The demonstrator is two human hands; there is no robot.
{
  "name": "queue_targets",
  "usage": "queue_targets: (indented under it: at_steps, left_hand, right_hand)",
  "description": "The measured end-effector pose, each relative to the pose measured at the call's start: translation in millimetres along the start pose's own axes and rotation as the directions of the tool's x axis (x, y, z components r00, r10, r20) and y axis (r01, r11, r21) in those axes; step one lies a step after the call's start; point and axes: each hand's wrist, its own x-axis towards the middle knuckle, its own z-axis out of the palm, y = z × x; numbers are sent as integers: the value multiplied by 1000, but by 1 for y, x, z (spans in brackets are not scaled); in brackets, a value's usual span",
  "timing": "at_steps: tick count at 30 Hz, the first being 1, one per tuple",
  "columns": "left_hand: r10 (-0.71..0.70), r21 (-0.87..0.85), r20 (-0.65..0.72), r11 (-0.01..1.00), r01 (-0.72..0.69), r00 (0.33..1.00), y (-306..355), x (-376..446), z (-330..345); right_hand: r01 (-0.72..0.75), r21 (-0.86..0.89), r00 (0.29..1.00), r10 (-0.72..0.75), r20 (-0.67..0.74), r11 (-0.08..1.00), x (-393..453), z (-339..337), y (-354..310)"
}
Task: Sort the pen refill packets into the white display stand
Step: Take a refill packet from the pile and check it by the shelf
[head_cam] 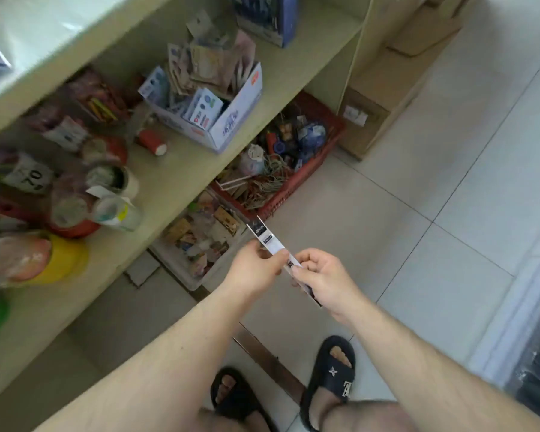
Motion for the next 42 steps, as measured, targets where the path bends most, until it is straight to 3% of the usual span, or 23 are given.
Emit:
queue_targets:
  at_steps: [3, 7, 11, 15, 19, 23, 27, 33, 35, 38, 42]
  left_hand:
    - [110, -163, -33, 980, -114, 993, 45, -56, -29]
    - [208, -297, -14, 933, -203, 978, 99, -120, -79]
    - [279, -373, -62, 884, -282, 958, 140, -178, -128]
    - [270, -398, -167, 862, -315, 948, 158, -219, -179]
    - [155, -454, -301, 845, -284, 941, 147, -248, -229]
    - [118, -366, -410, 887, -282, 904, 128, -267, -275]
    - [114, -256, -449, 934, -250, 886, 114, -265, -315]
    - [116, -23, -482, 989, -145, 868, 89, -254, -365]
    - [108, 117, -506, 992, -56, 855, 84, -245, -379]
    - [75, 296, -518, 950, 96, 852, 85, -228, -393]
    - [53, 398, -571, 890, 220, 819, 95, -197, -409]
  right_hand:
    - [38, -11, 997, -37, 65, 999, -55, 1, -70]
    - [130, 0, 992, -130, -3, 992, -107, 7, -168]
    - [229, -175, 972, -215, 94, 958, -146, 37, -231]
    - [263, -211, 964, -249, 91, 942, -166, 75, -277]
    - [195, -188, 980, -187, 61, 963, -169, 117, -307]
    - [138, -232, 988, -117, 104, 963, -150, 180, -337]
    - [209, -316, 977, -186, 103, 925, -106, 246, -376]
    - [176, -406, 958, -251, -140, 897, -86, 269, -403]
    - [233, -596, 946, -322, -44, 768, -98, 268, -389]
    - [316, -829, 911, -391, 129, 462, -102, 272, -369]
    - [392, -920, 855, -379, 353, 27, -91, 284, -362]
